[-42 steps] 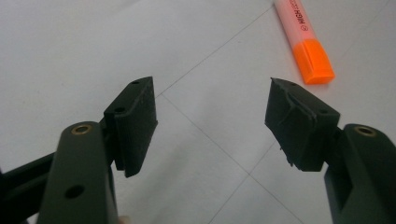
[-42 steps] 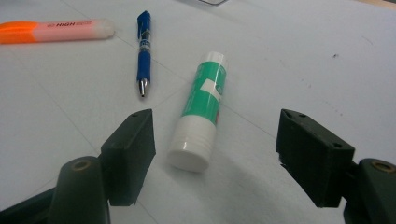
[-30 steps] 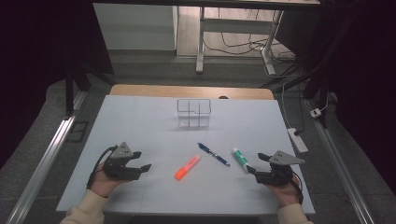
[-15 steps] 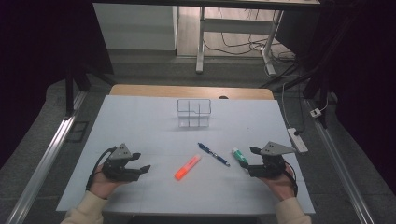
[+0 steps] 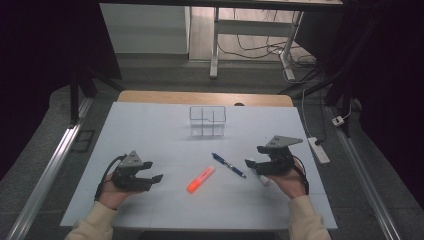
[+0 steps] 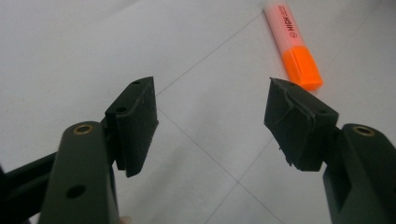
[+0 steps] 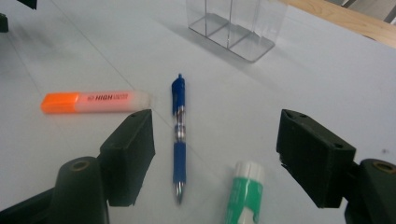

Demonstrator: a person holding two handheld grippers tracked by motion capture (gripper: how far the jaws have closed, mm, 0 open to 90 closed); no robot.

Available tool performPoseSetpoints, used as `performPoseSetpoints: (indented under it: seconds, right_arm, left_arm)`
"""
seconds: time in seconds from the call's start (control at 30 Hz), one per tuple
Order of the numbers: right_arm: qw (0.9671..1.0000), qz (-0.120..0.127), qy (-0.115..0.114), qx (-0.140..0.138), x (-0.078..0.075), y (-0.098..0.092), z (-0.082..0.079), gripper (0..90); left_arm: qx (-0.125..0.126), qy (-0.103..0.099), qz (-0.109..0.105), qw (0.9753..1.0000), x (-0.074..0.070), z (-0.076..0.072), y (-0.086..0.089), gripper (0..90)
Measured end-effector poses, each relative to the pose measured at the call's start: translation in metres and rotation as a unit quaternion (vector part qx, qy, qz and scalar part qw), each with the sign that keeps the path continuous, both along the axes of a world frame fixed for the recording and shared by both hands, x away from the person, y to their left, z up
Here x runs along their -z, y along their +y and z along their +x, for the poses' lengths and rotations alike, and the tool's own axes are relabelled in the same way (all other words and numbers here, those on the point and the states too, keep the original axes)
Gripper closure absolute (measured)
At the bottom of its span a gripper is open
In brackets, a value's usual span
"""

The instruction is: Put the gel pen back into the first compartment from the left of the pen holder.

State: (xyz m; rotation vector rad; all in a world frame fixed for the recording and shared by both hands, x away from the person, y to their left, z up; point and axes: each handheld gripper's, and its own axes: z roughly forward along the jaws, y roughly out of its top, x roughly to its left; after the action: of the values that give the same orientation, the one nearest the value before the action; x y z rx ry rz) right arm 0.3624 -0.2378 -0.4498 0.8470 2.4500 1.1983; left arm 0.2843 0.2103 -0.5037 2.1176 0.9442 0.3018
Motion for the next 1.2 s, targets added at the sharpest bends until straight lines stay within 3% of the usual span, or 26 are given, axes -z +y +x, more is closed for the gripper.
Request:
performPoseSetpoints:
  seconds: [0.2, 0.4, 0.47, 0.6, 0.77, 1.0, 1.2]
  right_arm:
    - [0.9998, 0.015, 0.009, -0.008, -0.007, 0.016, 0.013, 28.3]
    - [0.9996, -0.004, 0.014, -0.025, -0.005, 0.020, 0.014, 28.8]
    - [0.9992, -0.023, 0.017, -0.027, -0.003, 0.022, 0.014, 29.0]
    - [0.9981, -0.036, 0.034, -0.035, 0.000, 0.023, 0.016, 29.9]
    - [0.9949, -0.070, 0.059, -0.044, 0.008, 0.028, 0.017, 29.9]
    - [0.9914, -0.097, 0.070, -0.054, 0.017, 0.037, 0.018, 31.5]
    - [0.9865, -0.130, 0.077, -0.063, 0.025, 0.045, 0.017, 36.0]
  left_arm:
    - [-0.003, 0.002, 0.006, 1.0000, 0.002, -0.003, -0.001, 34.2]
    - [-0.007, 0.001, 0.012, 0.9999, 0.002, -0.007, -0.001, 34.2]
    - [-0.006, 0.002, 0.014, 0.9999, 0.003, -0.007, 0.000, 34.3]
    - [-0.002, 0.002, 0.015, 0.9999, 0.004, -0.007, -0.001, 34.3]
    - [0.000, 0.004, 0.007, 1.0000, 0.003, -0.006, -0.001, 34.3]
    - [0.000, 0.005, 0.010, 0.9999, 0.004, -0.004, 0.000, 34.3]
    - [0.001, 0.005, 0.013, 0.9999, 0.005, -0.003, -0.001, 34.3]
